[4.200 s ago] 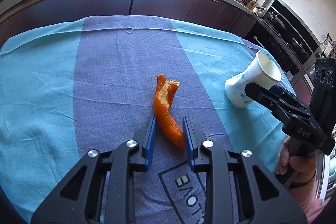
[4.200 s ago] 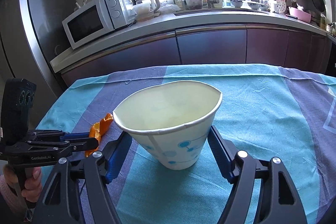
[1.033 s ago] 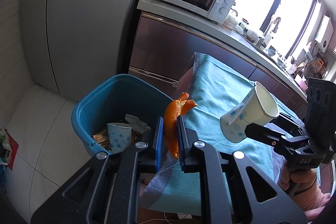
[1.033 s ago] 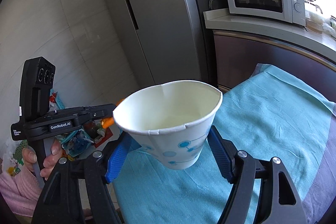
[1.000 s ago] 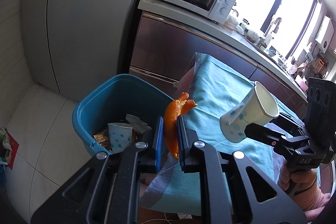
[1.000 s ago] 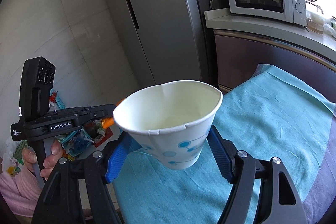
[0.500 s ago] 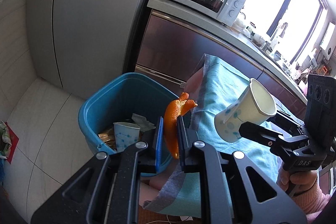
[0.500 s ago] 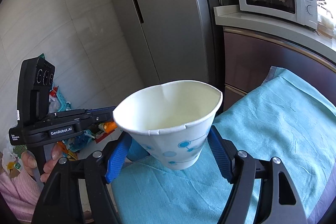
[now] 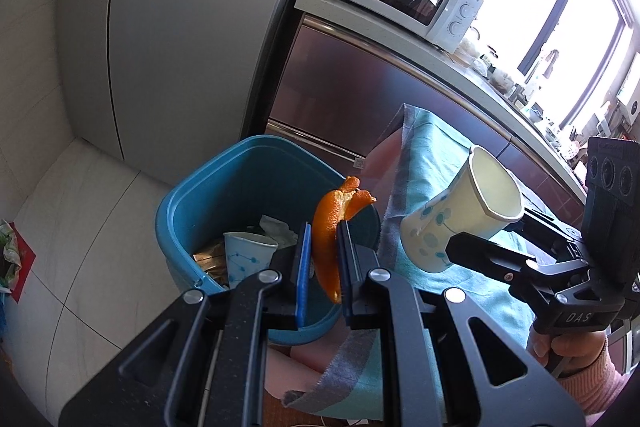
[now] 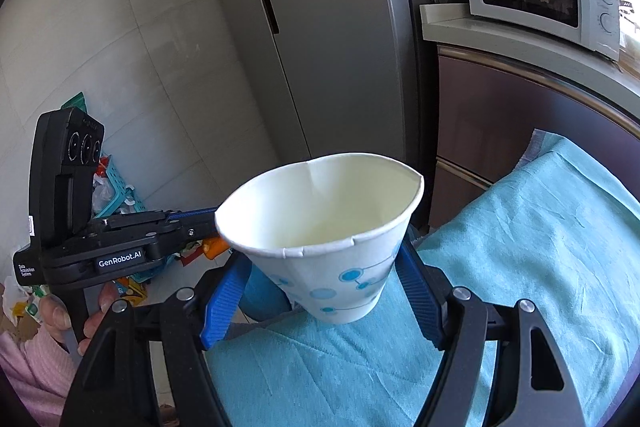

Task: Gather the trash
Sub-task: 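Carry the paper cup and orange peel over the teal bin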

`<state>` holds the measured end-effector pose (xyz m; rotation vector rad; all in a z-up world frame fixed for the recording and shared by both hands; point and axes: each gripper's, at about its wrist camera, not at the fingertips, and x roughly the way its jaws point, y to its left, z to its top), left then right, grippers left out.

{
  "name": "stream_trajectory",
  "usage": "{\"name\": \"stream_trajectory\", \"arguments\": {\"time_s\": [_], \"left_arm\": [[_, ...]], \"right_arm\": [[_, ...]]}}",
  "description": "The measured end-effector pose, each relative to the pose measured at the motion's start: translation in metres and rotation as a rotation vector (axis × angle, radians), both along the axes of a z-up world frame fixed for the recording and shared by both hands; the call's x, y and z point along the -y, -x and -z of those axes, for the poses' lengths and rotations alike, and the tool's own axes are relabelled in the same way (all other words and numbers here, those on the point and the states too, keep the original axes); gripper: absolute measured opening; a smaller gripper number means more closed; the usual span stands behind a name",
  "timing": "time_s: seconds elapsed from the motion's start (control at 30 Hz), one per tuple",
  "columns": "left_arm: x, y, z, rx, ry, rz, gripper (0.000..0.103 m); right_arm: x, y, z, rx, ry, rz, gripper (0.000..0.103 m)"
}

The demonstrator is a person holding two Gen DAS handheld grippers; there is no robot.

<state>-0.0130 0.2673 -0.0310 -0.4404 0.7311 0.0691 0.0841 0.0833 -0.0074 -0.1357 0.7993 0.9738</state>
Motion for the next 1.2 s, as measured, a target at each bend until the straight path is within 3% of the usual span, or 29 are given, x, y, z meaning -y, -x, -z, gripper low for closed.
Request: {"name": "stream_trajectory", "arguments": {"time_s": [1.2], "left_arm": [[-0.009,-0.019,0.02,-0.032,0.006,-0.043,0.013]], "right_arm": [[-0.04,-0.014,0.023,-0.043,0.07,-0.017,0.072]]}}
